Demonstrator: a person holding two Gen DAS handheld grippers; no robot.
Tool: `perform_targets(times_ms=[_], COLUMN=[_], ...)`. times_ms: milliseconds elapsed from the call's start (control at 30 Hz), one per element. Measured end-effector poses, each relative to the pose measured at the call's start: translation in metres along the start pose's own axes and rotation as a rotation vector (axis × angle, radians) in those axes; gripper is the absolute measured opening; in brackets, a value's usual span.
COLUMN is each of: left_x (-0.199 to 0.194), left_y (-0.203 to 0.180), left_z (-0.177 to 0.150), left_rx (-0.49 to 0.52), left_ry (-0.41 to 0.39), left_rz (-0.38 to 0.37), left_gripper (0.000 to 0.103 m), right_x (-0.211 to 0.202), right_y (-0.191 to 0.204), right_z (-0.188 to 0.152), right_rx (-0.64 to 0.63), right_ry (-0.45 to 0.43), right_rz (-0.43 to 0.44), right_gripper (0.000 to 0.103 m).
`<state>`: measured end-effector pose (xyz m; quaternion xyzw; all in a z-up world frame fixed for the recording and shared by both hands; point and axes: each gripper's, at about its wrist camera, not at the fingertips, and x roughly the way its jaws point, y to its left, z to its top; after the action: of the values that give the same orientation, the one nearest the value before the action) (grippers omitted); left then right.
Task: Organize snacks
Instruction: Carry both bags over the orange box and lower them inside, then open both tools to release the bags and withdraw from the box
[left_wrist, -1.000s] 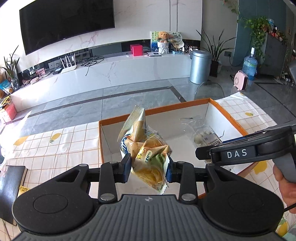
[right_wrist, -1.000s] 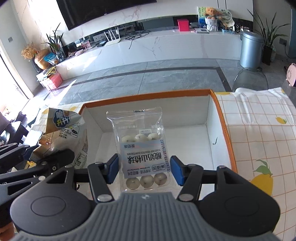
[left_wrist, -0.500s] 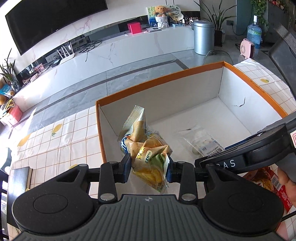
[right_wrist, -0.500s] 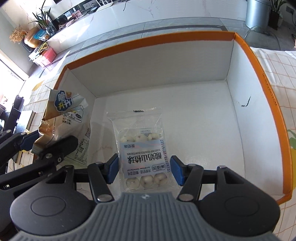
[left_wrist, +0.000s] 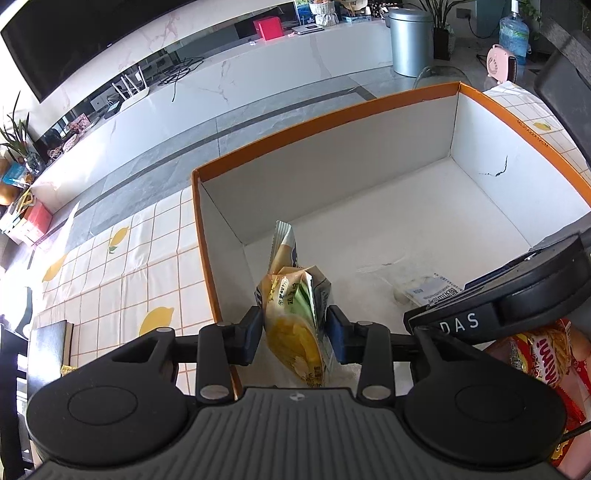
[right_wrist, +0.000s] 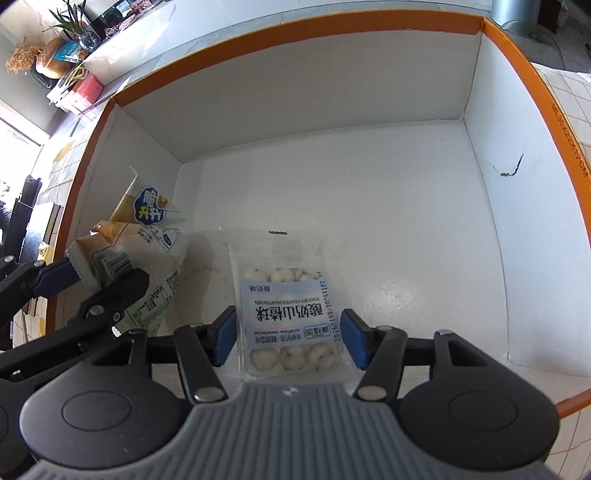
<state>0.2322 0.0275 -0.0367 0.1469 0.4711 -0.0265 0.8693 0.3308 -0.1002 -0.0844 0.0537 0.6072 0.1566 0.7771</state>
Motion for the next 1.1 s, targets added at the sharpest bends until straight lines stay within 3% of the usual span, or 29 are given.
perform_targets(times_ms=[300, 333, 500, 567, 633, 833, 1100], left_x=[-0.005, -0.006, -0.022, -0.032, -0.043, -0.082, -0.125], left_y=[-0.001, -0.002, -0.003, -0.004, -0.003, -0.005, -0.008], left_z=[-0.001, -0.001, -0.001, -0.001, -0.003, -0.021, -0.057], left_rx=[0.03, 0.037, 0.03, 0.017, 0.007, -0.061, -0.162], left_ry=[-0.009, -0.015, -0.075, -0.108, -0.14, -0.252, -0.347], left_rz=[0.004, 0.017, 0.03, 0.05, 0.059, 0.04, -0.015], left_gripper=[0.052, 0.059, 0.069, 0.08, 0.082, 0.087, 0.088], right_x=[-0.002, -0.002, -0.011, -0.019, -0.029, -0.073, -0.133], right_y=[0.003, 0.005, 0.008, 0.009, 0.011, 0.019, 0.018], right_z=[0.001, 0.001, 0.003, 0.002, 0.0, -0.025, -0.091], right_rx=[-0.011, -0.011, -0.025, -0.038, -0.054, -0.132, -0.182], right_ry=[0.007, 0.01, -0.022, -0.041, -0.067, -0.231, -0.476], right_rz=[-0.048, -0.056, -0.095, -0.104, -0.106, -0.122, -0.115], right_gripper=[0.061, 0.062, 0.068, 0.069, 0.072, 0.073, 0.074])
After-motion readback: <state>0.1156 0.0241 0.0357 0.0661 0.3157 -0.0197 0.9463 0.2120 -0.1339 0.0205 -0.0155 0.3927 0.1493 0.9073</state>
